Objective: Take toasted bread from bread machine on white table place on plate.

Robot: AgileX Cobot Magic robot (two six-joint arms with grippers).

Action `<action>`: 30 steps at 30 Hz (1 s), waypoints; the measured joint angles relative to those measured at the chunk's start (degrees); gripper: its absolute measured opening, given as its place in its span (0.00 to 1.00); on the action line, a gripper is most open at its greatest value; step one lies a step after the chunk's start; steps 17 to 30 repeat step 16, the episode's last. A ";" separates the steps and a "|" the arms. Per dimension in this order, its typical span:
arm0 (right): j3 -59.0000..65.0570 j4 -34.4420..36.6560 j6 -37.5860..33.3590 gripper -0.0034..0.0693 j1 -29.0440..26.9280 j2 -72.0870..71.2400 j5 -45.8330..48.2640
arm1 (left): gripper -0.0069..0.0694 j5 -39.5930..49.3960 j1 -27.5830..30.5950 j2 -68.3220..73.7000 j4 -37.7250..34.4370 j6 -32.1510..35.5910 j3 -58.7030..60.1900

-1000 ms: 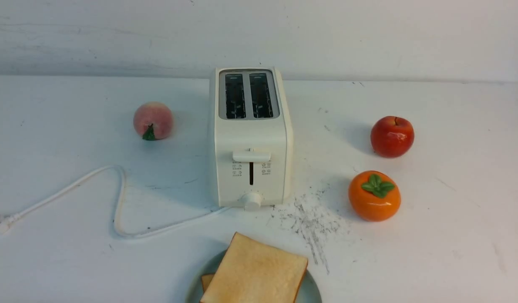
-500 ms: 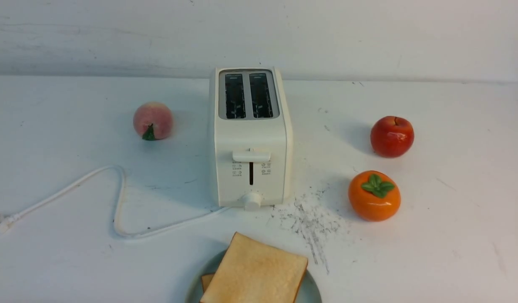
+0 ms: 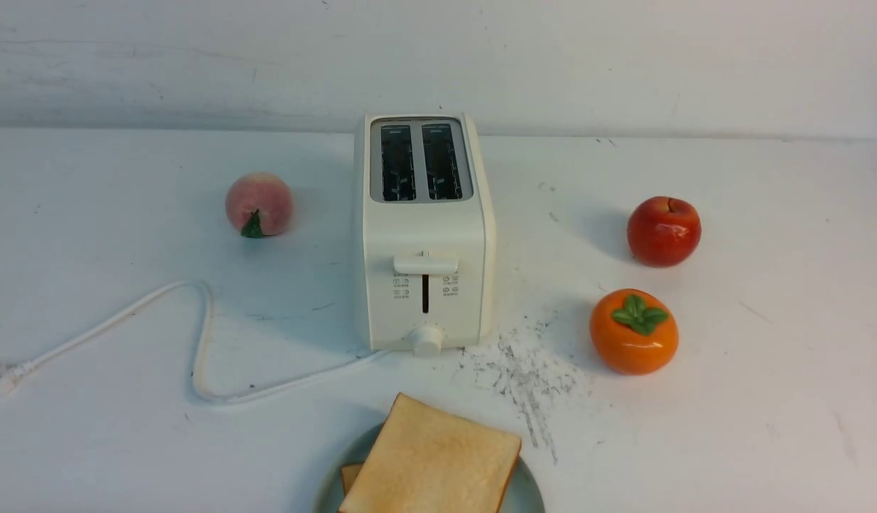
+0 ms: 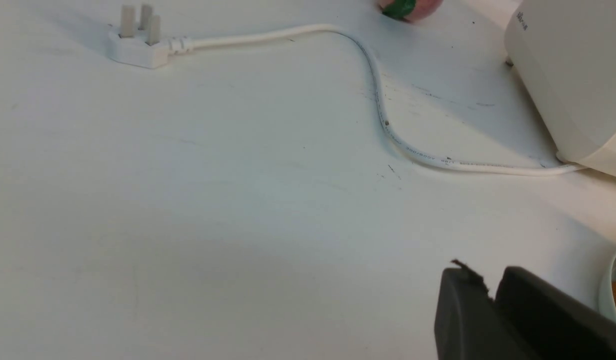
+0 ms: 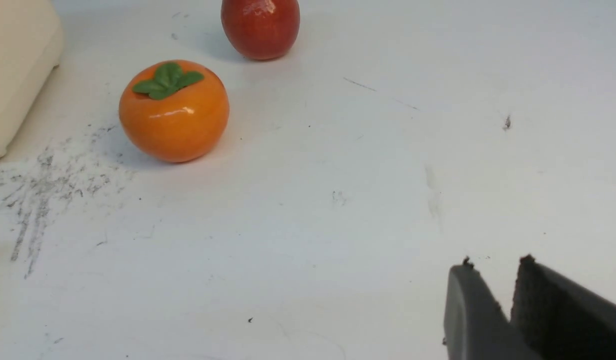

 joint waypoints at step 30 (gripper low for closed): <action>0.00 0.00 0.00 0.26 0.00 0.00 0.00 | 0.23 0.00 0.00 0.00 0.00 0.00 0.00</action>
